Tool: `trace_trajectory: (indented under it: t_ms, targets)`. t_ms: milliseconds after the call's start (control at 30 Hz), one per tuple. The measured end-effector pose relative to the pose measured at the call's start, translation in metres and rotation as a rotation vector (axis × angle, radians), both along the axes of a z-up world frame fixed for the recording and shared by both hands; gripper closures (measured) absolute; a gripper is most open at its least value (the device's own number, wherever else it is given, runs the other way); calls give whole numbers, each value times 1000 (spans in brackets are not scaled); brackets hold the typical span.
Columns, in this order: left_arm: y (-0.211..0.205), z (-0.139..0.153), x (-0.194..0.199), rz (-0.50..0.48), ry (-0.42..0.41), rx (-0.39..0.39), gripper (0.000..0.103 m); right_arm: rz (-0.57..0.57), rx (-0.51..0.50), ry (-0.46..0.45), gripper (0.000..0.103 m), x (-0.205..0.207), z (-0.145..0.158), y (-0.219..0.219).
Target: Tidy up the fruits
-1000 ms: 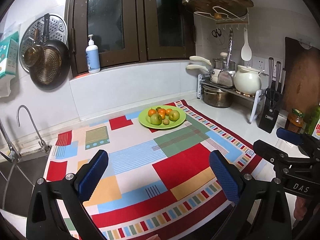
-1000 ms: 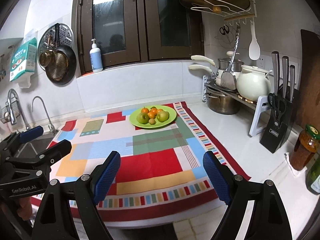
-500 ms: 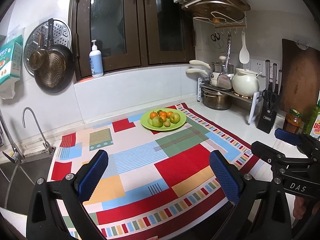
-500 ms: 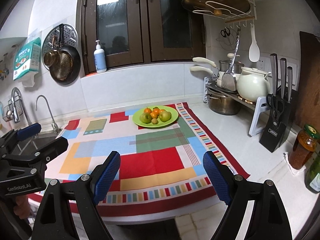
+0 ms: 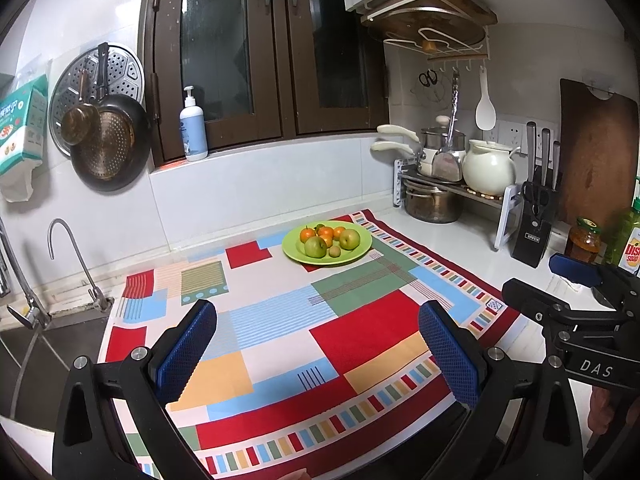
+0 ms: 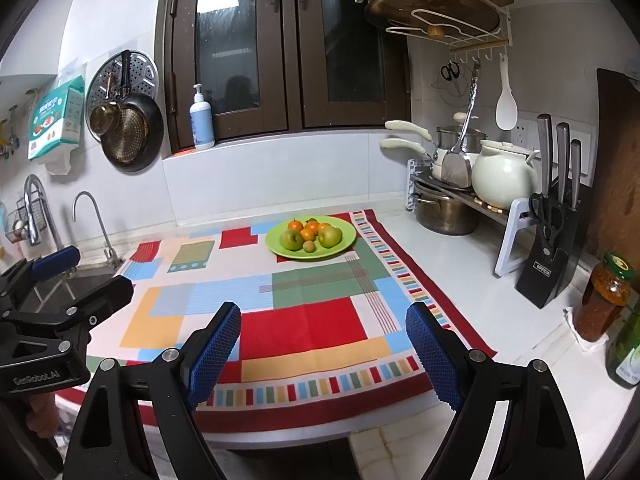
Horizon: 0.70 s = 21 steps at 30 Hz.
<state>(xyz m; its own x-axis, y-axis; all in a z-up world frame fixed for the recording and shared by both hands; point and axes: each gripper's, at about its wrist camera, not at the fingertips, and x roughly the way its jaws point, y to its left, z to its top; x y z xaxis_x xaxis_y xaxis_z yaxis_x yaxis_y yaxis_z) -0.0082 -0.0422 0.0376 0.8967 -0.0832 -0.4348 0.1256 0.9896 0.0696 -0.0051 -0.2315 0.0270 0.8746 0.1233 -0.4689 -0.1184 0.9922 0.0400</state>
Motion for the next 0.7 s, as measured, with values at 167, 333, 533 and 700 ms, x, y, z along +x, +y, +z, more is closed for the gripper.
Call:
trace_trajectory:
  t_ms: [167, 333, 533, 700]
  targets:
    - [-1, 0, -1, -1, -1, 2, 0, -1, 1, 3, 18, -1, 0, -1]
    - [-2, 0, -1, -2, -2, 1, 0, -2, -1, 4, 18, -1, -1, -1]
    - [-2, -1, 0, 2, 7, -1, 0, -3, -1, 4, 18, -1, -1, 0]
    - [-2, -1, 2, -1, 7, -2, 0, -2, -1, 7, 18, -1, -3, 0]
